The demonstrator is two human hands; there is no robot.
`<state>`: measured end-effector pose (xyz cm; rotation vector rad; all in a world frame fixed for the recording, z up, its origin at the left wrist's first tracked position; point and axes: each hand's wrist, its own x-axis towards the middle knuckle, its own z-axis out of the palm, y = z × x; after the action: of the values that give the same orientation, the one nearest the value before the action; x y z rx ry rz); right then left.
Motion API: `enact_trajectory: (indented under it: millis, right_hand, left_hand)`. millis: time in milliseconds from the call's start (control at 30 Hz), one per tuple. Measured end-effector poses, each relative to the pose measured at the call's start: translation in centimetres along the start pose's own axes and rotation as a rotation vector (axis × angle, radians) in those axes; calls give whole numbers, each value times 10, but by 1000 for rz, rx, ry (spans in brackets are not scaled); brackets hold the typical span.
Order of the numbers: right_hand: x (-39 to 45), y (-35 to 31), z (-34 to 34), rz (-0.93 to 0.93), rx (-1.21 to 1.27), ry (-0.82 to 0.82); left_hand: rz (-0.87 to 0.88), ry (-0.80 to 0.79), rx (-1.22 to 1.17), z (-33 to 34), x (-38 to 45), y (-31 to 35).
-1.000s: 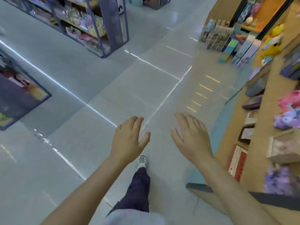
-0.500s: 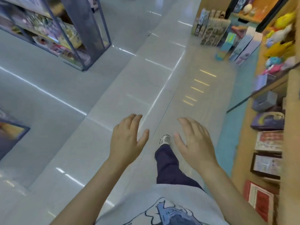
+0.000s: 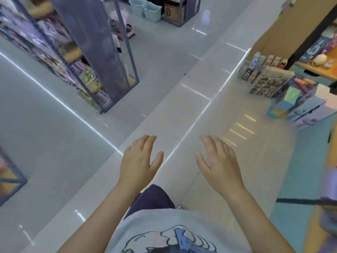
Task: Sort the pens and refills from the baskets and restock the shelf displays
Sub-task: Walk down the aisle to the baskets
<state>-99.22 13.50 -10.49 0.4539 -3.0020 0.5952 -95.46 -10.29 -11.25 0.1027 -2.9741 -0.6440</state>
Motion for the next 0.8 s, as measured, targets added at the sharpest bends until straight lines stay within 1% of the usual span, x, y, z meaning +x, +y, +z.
enact_trajectory:
  millis: [133,233,367,500,633,800]
  right_hand:
    - [135,22,19,-50,-46,-9]
    - [242,33,38,-57,-52,-33]
    - [388,30,39,-66,-25,-36]
    - [519,41,28,-58,-25,-9]
    - [631,79,37,-3,17,36]
    - [797,148,58,31,75,22]
  left_hand:
    - [-73,27,-27,24,120,-30]
    - [-87,36,-26,36,220,-54]
    - [-93,40,-39,26,362,-76]
    - [-42,54,-10,13,506,-74]
    - [26,44,4,22,637,-72]
    - [22,33,43,60,813,-78]
